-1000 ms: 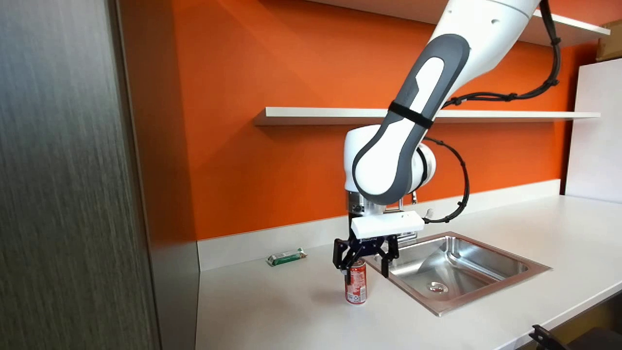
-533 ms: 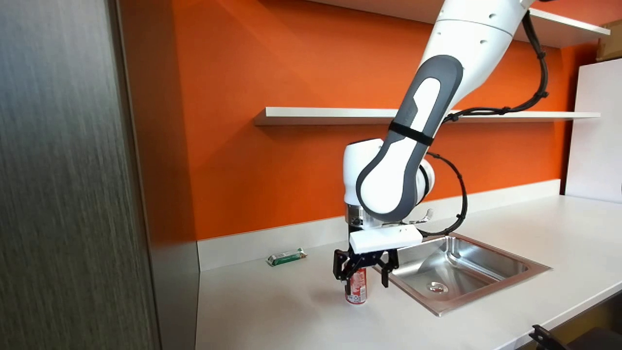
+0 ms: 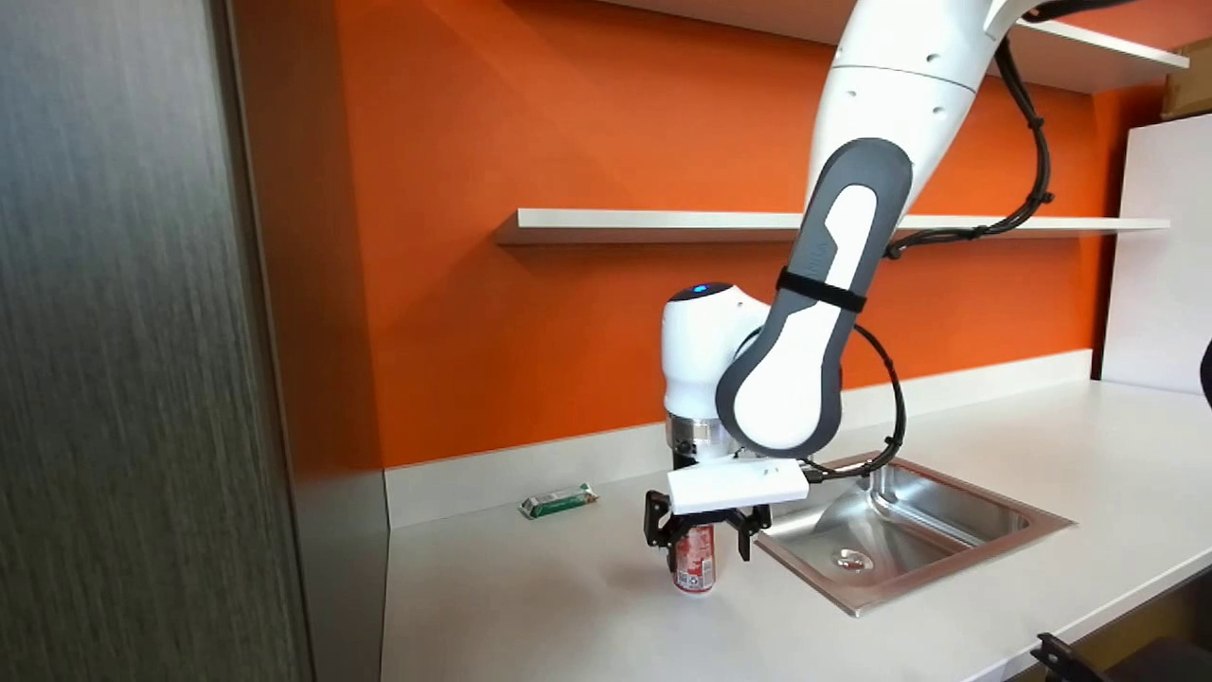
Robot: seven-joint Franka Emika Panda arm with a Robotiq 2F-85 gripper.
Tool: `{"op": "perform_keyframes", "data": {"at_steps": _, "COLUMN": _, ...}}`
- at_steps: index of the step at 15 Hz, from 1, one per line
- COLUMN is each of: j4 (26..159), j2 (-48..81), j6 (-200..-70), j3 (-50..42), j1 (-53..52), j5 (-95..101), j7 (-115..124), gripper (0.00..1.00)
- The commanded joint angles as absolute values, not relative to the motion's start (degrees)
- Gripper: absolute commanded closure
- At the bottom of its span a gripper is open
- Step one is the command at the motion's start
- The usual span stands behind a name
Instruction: Put the red can on the bottom shelf
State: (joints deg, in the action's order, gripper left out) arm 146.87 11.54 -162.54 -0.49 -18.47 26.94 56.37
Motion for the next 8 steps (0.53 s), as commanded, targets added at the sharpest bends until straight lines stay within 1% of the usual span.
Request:
{"op": "perform_keyframes", "data": {"at_steps": 1, "j4": 145.42, "j2": 11.92, "j6": -162.00, "j3": -5.05, "j1": -22.69, "j5": 36.04, "j7": 68.39, "gripper": 0.00}}
{"op": "perform_keyframes", "data": {"at_steps": 8, "j4": 143.37, "j2": 12.58, "j6": -164.14, "j3": -11.02, "j1": -27.63, "j5": 51.82, "j7": 91.07, "gripper": 0.00}}
